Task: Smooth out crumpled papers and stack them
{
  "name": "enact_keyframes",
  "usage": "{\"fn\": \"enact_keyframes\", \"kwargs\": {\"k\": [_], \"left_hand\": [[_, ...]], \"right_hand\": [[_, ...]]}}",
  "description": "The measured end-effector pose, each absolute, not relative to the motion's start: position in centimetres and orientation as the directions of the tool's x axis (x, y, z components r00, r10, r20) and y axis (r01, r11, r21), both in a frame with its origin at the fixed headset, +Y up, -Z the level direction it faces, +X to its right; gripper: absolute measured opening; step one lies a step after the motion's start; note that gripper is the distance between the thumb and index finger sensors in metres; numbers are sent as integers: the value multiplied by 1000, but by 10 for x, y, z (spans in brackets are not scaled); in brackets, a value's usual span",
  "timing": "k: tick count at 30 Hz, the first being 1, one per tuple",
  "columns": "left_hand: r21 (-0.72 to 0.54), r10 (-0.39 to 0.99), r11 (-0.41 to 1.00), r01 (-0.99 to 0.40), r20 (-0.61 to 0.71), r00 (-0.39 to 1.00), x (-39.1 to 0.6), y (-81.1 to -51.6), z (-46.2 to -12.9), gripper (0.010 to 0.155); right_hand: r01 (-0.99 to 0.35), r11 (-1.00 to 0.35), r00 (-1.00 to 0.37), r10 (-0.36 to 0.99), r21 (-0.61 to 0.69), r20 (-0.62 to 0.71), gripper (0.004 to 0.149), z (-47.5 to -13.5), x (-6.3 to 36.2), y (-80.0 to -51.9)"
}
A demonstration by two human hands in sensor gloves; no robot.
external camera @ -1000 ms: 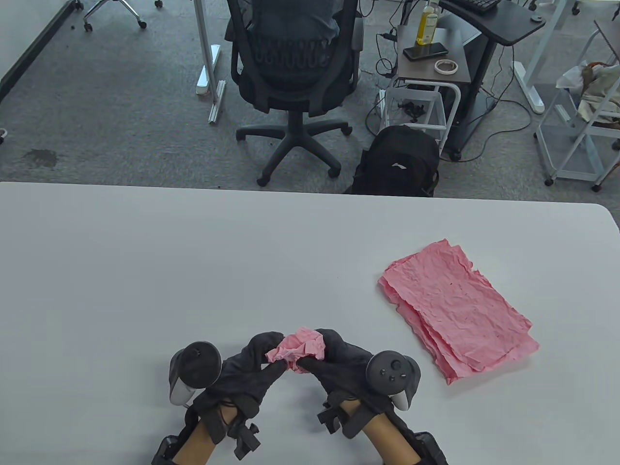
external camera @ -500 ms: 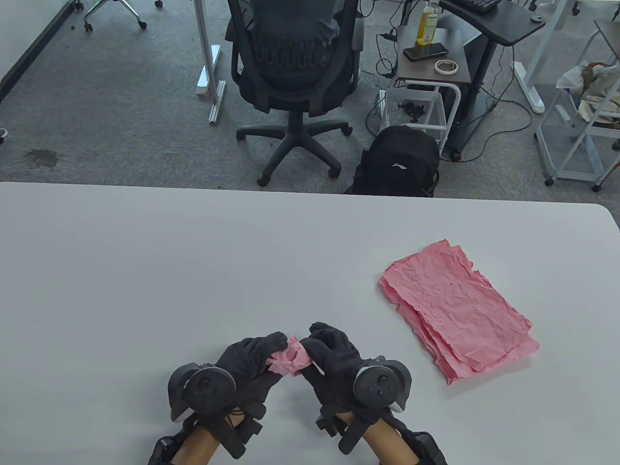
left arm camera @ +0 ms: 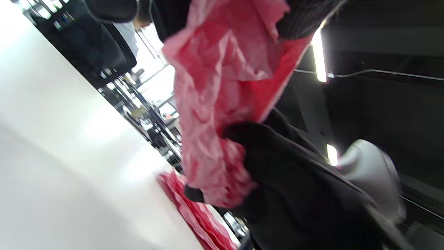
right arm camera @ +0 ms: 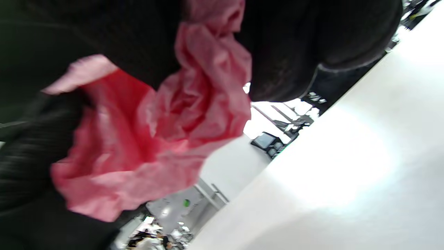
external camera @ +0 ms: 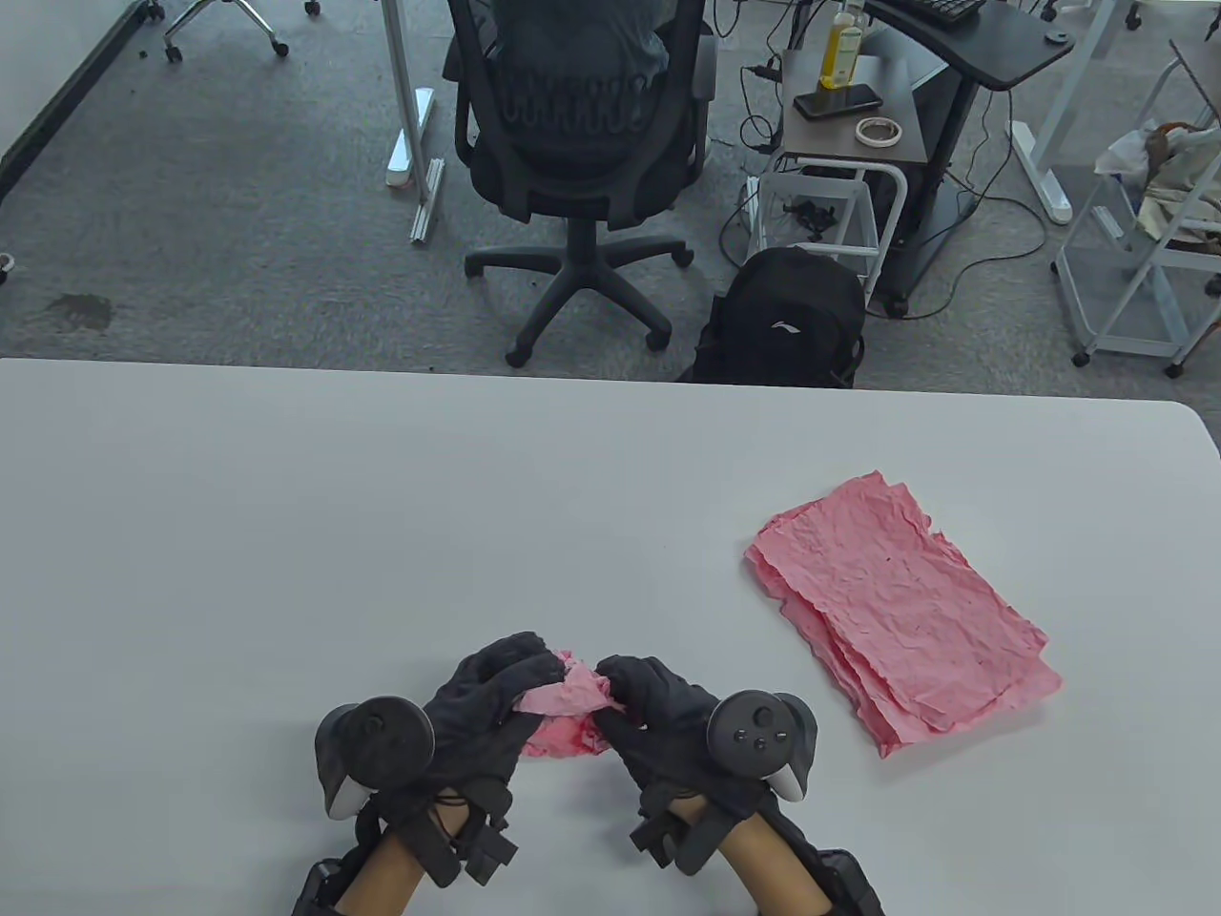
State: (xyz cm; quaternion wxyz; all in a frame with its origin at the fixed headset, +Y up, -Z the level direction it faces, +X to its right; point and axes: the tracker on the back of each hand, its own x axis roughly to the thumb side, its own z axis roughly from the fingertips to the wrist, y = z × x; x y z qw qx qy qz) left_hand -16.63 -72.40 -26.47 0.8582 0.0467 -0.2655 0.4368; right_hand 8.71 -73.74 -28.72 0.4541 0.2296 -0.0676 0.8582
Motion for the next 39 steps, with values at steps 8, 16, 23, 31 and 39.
{"fn": "enact_keyframes", "kwargs": {"k": [8,16,23,31,39], "left_hand": [[-127,788,588,-799,312,531,-176,-740,-277,46],[239,193,886,-397,588,785,-149,-712,-247,75],[141,368,850,-508,530,764,-151,-717,-253,71],[123,601,707,-697,415,683,-175,-716,-262,47],[123,865,424,-897,240,442,-209,-728,-269,47]], "right_hand": [[-721,-666,-662,582,-190,473,41,-280,96,-728],[-546,-763,-776,305,-347,552,41,-265,83,-714],[-459,-733,-740,3,-502,673,43,-242,58,-706],[-531,-691,-713,51,-491,700,51,-243,63,-708],[-574,-664,-718,127,-479,684,49,-248,75,-705]]}}
